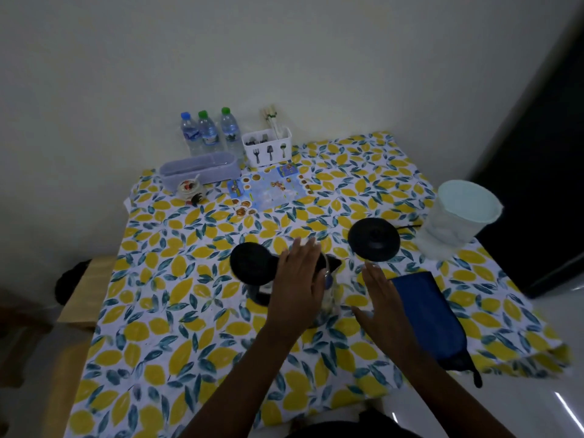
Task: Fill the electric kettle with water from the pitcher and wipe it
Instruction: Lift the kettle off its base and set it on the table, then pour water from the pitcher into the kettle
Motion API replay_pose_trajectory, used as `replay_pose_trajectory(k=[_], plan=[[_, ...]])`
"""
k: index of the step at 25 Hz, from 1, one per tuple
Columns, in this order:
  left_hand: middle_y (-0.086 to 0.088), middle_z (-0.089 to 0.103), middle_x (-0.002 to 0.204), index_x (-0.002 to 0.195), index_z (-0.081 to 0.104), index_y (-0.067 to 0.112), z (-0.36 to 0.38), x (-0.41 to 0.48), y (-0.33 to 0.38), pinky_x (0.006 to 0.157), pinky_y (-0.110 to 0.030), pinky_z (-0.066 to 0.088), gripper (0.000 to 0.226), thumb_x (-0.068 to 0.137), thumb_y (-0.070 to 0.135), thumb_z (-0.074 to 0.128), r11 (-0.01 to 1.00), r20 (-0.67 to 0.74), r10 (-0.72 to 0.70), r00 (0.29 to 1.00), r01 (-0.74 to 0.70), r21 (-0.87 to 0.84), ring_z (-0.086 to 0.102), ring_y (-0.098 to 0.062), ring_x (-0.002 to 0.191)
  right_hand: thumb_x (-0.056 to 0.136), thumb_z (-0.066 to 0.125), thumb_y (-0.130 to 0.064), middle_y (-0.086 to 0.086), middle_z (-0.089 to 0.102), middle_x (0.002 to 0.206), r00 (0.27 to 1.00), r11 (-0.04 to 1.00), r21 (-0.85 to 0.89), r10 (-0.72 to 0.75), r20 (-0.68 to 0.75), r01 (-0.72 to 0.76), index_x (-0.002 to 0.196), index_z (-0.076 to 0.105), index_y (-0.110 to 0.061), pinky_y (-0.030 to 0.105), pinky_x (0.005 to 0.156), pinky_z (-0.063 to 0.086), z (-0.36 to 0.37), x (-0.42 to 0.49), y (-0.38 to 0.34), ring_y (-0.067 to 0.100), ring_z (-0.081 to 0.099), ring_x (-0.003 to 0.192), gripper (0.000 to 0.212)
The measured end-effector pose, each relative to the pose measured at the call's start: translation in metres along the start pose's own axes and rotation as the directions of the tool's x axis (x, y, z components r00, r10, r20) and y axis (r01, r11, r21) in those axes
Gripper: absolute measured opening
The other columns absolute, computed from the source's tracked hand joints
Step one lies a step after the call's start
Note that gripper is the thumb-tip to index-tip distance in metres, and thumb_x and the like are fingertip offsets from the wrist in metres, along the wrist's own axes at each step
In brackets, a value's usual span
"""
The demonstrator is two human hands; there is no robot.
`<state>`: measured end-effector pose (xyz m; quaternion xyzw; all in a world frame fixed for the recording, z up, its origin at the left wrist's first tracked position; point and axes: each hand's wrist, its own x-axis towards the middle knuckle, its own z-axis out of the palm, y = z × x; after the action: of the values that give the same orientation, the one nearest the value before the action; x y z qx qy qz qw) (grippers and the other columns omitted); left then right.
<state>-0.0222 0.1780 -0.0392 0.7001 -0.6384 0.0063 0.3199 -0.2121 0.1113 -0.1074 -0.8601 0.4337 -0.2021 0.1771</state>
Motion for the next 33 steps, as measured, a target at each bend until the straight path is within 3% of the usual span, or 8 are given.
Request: replay_pose_trajectory(k=[4,7,14,21,24,27,31,33], plan=[[-0.005,0.033,0.155,0.145,0.033,0.015,0.06,0.036,0.039,0.12,-0.03,-0.001,0.052,0.099,0.039,0.031,0.996,0.155,0.058,0.986,-0.048,-0.071,0.007,-0.01,0.144,0.088,0.048,-0.047,-0.002,0.007,0.158,0.991,0.991,-0.033,0.13,-0.029,-0.131,0.149,0.009,-0.02,0.041,0.117,0.012,-0.029,-0.005,0.06,0.011,0.0,0.144,0.077],[-0.002,0.027,0.156,0.146,0.03,0.016,0.107,0.068,0.078,0.122,-0.04,0.006,0.054,0.098,0.041,0.031,0.986,0.286,0.141,0.948,-0.107,-0.13,0.005,-0.013,0.145,0.088,0.043,-0.05,-0.008,0.004,0.155,0.967,0.969,0.016,0.247,-0.059,-0.247,0.146,0.008,-0.025,0.038,0.118,0.009,-0.056,-0.007,0.114,0.01,0.0,0.144,0.072],[-0.005,0.027,0.157,0.146,0.03,0.012,0.192,0.159,0.157,0.12,-0.036,0.006,0.068,0.095,0.052,0.01,0.961,0.339,0.264,0.903,-0.217,-0.171,0.008,-0.015,0.145,0.086,0.064,-0.021,0.011,0.041,0.146,0.863,0.914,0.113,0.404,-0.304,-0.389,0.14,0.039,-0.007,0.042,0.111,0.031,-0.117,0.013,0.236,0.023,0.032,0.137,0.061],[-0.012,0.034,0.153,0.144,0.03,0.006,0.241,0.242,0.202,0.119,-0.05,0.02,0.062,0.097,0.045,0.028,0.954,0.466,0.281,0.839,-0.297,-0.041,0.02,-0.031,0.146,0.092,0.047,-0.03,0.016,0.055,0.122,0.787,0.836,0.384,0.521,-0.33,-0.392,0.12,0.055,-0.005,0.026,0.095,0.035,-0.17,0.101,0.311,0.027,0.051,0.114,0.038],[-0.014,0.021,0.158,0.147,0.02,0.007,0.26,0.252,0.21,0.118,-0.051,0.016,0.079,0.09,0.056,0.044,0.96,0.583,0.218,0.783,-0.28,0.018,0.01,-0.036,0.147,0.096,0.048,-0.023,0.015,0.06,0.116,0.798,0.725,0.53,0.586,-0.139,-0.44,0.112,0.061,-0.005,0.024,0.088,0.034,-0.182,0.154,0.329,0.028,0.055,0.11,0.027],[-0.017,0.019,0.158,0.148,0.02,0.008,0.275,0.246,0.204,0.115,-0.056,0.024,0.088,0.084,0.057,0.056,0.935,0.597,0.182,0.781,-0.325,0.14,0.013,-0.045,0.144,0.095,0.044,-0.043,0.005,0.062,0.106,0.775,0.544,0.594,0.588,0.234,-0.592,0.11,0.066,-0.009,0.031,0.088,0.042,-0.181,0.177,0.334,0.023,0.059,0.102,0.044],[-0.016,0.017,0.159,0.148,0.018,0.01,0.276,0.242,0.194,0.114,-0.055,0.022,0.082,0.087,0.054,0.051,0.902,0.59,0.261,0.764,-0.411,0.133,0.013,-0.045,0.144,0.088,0.052,-0.052,0.011,0.065,0.072,0.707,0.457,0.562,0.593,0.385,-0.689,0.075,0.068,-0.009,0.034,0.068,0.046,-0.169,0.176,0.348,0.021,0.06,0.066,0.048],[-0.012,0.016,0.16,0.148,0.014,0.013,0.273,0.239,0.187,0.113,-0.054,0.025,0.079,0.088,0.057,0.04,0.875,0.594,0.289,0.751,-0.459,0.155,0.015,-0.043,0.144,0.087,0.052,-0.049,0.009,0.065,0.074,0.7,0.456,0.539,0.552,0.453,-0.709,0.078,0.068,-0.007,0.035,0.071,0.049,-0.164,0.169,0.355,0.02,0.059,0.067,0.045]])
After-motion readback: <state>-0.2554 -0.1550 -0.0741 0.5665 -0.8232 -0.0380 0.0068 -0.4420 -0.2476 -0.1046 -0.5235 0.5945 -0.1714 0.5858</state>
